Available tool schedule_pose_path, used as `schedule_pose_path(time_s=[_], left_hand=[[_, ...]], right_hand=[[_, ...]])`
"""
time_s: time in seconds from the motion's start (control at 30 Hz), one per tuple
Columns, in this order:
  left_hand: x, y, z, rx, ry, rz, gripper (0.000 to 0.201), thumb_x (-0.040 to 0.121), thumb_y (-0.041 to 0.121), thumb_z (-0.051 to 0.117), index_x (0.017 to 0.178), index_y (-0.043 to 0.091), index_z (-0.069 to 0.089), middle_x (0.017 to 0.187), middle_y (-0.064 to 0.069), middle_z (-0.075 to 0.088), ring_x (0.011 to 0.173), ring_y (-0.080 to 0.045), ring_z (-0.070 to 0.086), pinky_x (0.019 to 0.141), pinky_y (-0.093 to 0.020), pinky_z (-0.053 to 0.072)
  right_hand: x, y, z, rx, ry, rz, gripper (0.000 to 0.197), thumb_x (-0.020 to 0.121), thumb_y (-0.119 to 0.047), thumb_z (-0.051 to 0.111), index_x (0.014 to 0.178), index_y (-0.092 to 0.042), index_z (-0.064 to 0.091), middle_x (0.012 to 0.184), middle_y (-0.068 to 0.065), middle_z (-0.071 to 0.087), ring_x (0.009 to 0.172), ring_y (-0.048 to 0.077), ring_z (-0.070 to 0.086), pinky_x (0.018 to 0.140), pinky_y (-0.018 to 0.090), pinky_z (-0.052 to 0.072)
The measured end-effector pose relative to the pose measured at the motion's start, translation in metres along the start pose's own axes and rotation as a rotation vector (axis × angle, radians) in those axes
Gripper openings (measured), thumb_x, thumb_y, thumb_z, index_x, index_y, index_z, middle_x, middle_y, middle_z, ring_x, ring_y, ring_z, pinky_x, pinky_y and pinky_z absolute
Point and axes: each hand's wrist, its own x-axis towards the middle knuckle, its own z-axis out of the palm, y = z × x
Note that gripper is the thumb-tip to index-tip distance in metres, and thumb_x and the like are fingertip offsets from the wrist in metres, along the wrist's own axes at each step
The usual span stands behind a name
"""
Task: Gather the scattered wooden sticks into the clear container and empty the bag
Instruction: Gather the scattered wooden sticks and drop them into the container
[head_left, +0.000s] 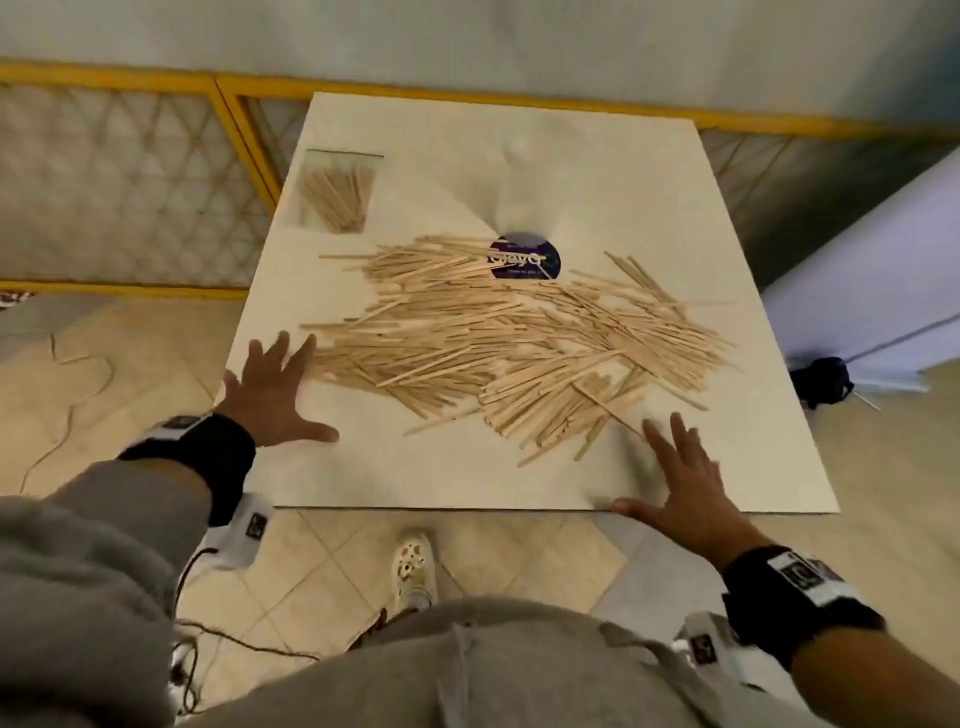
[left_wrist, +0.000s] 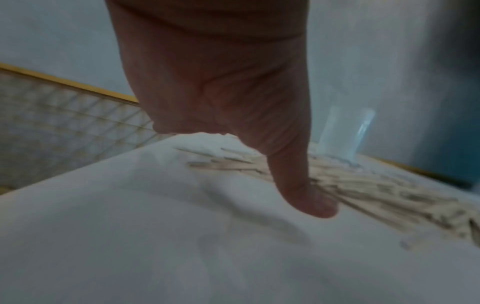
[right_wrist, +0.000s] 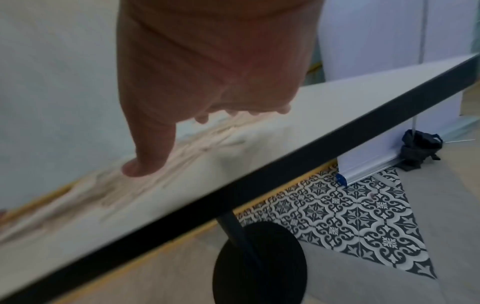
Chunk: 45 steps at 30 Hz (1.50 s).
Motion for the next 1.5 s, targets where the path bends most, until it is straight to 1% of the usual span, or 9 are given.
schedule_pose_path(time_s=[0.2,0.43,0.6,0.7,0.77,0.87,1.3,1.4,1.5], left_hand=[[0.032,0.035,0.032,0.192,-0.100,0.292,0.143,0.034,0.097,0.047,0.139,0.038,-0.032,0.149,0.000,-0.040,0.137,-0.034,-0.034,0.107,-0.065,-0.012],[0.038,0.115,0.056,0.100,-0.043,0.390,0.132,0.050,0.090,0.050,0.143,0.035,-0.026,0.150,-0.002,-0.038,0.135,-0.035,-0.038,0.105,-0.065,-0.019],[0.046,0.133,0.054,0.011,-0.028,0.432,0.122,0.064,0.081,0.054,0.141,0.036,-0.029,0.151,-0.001,-0.038,0.133,-0.033,-0.041,0.108,-0.063,-0.017],[0.061,0.101,0.038,-0.017,0.193,0.333,0.104,0.074,0.077,0.043,0.147,0.032,-0.014,0.158,-0.007,-0.020,0.141,-0.039,-0.024,0.105,-0.062,-0.016],[0.068,0.071,0.030,-0.054,0.312,0.086,0.092,0.078,0.070,0.035,0.151,0.024,0.002,0.159,-0.015,-0.004,0.143,-0.045,-0.009,0.106,-0.067,-0.007],[0.069,0.034,0.031,-0.135,0.262,-0.211,0.093,0.077,0.069,0.020,0.151,0.016,0.002,0.158,-0.019,-0.004,0.143,-0.043,-0.008,0.111,-0.067,-0.002],[0.076,0.146,0.047,-0.163,0.249,0.084,0.105,0.077,0.080,0.010,0.149,0.003,0.013,0.155,-0.029,0.004,0.140,-0.053,0.000,0.108,-0.066,0.004],[0.112,0.152,0.012,-0.109,0.293,0.061,0.095,0.080,0.074,0.020,0.151,0.011,0.009,0.157,-0.022,0.001,0.142,-0.048,-0.005,0.110,-0.064,0.003],[0.169,0.151,-0.034,-0.048,0.330,0.033,0.085,0.087,0.063,0.032,0.151,0.013,0.007,0.159,-0.018,0.001,0.144,-0.042,-0.006,0.112,-0.062,0.002]], right_hand=[[0.040,-0.062,0.049,-0.231,-0.021,-0.106,0.123,0.054,-0.097,0.041,0.146,-0.042,-0.020,0.153,0.004,-0.037,0.139,0.031,-0.036,0.106,0.070,-0.012],[0.084,-0.131,0.064,-0.194,0.062,-0.079,0.091,0.079,-0.083,0.026,0.149,-0.037,-0.010,0.157,0.001,-0.029,0.141,0.028,-0.034,0.111,0.064,-0.016],[0.102,-0.126,0.046,-0.010,0.136,-0.088,0.080,0.088,-0.068,0.037,0.151,-0.037,0.000,0.159,-0.001,-0.020,0.144,0.024,-0.026,0.117,0.053,-0.009],[0.105,-0.088,0.024,0.060,0.265,0.003,0.088,0.082,-0.075,0.036,0.152,-0.032,0.004,0.161,0.000,-0.013,0.146,0.025,-0.019,0.116,0.049,-0.008],[0.112,-0.054,0.007,0.057,0.321,0.088,0.094,0.076,-0.080,0.028,0.152,-0.028,0.009,0.162,0.001,-0.008,0.147,0.027,-0.015,0.115,0.049,-0.008],[0.131,-0.008,-0.018,0.004,0.332,0.218,0.096,0.073,-0.078,0.022,0.152,-0.026,0.010,0.162,0.004,-0.003,0.148,0.031,-0.009,0.117,0.056,-0.004],[0.173,-0.042,-0.030,0.006,0.169,-0.129,0.080,0.089,-0.069,0.031,0.153,-0.025,0.009,0.162,0.006,-0.006,0.147,0.028,-0.017,0.119,0.046,-0.007],[0.213,-0.014,-0.077,0.063,0.288,0.006,0.076,0.092,-0.055,0.045,0.152,-0.019,0.016,0.162,0.007,0.002,0.148,0.031,-0.008,0.120,0.048,-0.001],[0.258,0.020,-0.105,0.087,0.156,0.177,0.079,0.089,-0.063,0.038,0.152,-0.024,0.011,0.162,0.002,0.002,0.148,0.031,-0.006,0.118,0.056,0.002]])
